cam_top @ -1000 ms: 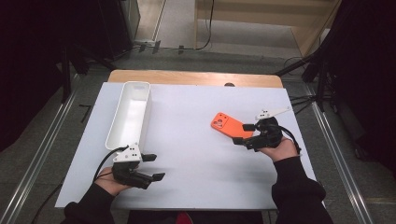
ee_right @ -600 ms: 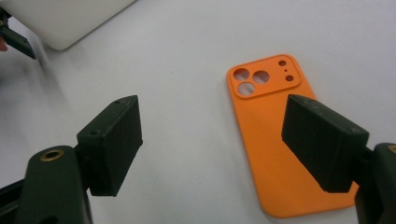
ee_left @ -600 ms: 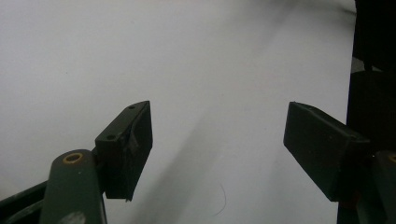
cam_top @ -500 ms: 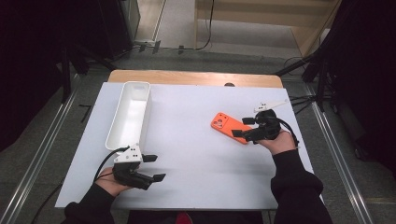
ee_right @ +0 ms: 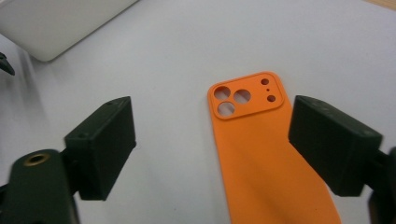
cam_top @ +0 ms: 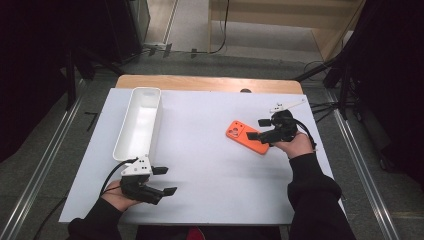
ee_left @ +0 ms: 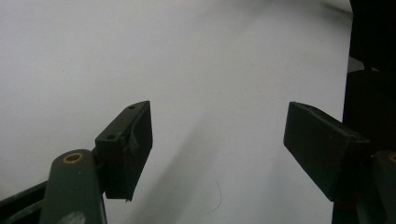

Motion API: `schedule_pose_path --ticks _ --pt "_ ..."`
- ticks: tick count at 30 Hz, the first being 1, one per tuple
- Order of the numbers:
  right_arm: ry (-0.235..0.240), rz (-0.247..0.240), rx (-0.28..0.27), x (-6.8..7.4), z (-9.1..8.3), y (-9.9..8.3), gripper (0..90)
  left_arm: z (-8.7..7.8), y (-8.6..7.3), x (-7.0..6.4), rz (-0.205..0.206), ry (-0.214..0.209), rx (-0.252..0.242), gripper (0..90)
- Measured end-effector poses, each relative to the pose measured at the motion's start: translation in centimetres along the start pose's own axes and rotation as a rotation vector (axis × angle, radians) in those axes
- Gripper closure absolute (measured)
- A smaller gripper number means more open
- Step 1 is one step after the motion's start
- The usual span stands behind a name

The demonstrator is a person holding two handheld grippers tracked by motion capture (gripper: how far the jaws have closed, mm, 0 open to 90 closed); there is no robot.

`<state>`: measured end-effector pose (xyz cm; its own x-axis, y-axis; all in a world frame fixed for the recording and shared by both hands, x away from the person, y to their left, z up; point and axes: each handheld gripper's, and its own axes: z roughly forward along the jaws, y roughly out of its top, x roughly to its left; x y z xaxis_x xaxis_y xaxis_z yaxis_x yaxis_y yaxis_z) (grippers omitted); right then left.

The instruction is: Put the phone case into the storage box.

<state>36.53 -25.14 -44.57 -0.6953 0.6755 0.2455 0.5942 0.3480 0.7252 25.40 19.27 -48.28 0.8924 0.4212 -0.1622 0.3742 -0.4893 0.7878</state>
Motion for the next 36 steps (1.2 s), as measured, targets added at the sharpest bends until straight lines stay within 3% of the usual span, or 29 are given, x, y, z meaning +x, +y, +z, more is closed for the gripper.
schedule_pose_path --ticks 3,5,9,24,36 --pt "0.016 -0.008 0.008 -0.4 0.3 0.1 9.4 0.0 0.0 0.0 0.002 -0.003 0.004 24.0" --pt "0.016 -0.005 0.01 -0.6 0.6 0.1 0.2 0.0 -0.1 0.0 0.002 -0.003 0.004 24.0" --pt "-0.032 0.001 0.029 -1.0 1.1 0.2 0.0 0.0 -0.1 0.0 0.002 -0.003 0.005 23.9" --pt "-0.022 -0.026 0.036 -2.9 2.2 0.2 0.0 0.0 -0.1 0.0 0.003 -0.003 0.007 24.0" --pt "-0.008 -0.052 0.054 -3.7 3.7 0.0 0.0 0.0 -0.1 0.0 0.002 -0.002 0.006 24.0"
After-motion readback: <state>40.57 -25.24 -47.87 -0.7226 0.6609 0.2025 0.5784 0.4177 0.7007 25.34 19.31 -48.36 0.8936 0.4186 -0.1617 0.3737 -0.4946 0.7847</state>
